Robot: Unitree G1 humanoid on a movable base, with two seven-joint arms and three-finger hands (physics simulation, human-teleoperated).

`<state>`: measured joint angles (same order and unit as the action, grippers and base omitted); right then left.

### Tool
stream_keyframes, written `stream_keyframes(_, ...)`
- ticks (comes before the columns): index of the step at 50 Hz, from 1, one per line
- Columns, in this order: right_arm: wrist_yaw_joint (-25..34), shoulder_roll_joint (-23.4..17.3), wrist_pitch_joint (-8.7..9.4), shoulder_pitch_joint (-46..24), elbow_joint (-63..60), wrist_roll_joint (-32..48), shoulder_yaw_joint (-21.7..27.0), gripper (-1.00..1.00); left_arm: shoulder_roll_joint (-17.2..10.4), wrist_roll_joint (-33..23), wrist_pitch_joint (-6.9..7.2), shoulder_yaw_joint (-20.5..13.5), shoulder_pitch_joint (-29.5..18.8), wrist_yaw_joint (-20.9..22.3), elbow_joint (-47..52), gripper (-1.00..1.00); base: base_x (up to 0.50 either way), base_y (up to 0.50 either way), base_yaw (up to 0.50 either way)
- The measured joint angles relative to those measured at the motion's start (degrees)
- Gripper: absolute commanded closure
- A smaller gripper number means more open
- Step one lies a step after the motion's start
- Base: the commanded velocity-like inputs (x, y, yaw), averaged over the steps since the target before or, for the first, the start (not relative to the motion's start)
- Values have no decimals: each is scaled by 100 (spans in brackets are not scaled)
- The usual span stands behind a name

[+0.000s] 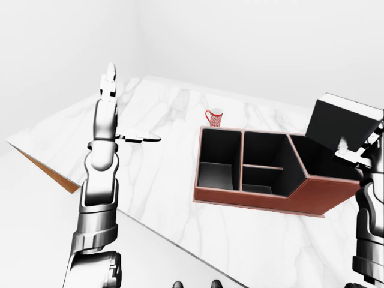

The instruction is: Pick up the book and place it in the right compartment of the caddy.

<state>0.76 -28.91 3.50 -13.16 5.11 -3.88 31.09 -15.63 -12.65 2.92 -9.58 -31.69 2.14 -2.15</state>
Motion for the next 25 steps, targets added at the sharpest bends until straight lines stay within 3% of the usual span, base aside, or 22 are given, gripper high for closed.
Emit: stream_keyframes(25, 87, 239, 21, 262, -243, 70, 3, 100, -6, -20, -29, -7, 22, 0, -21, -100, 0, 0, 0)
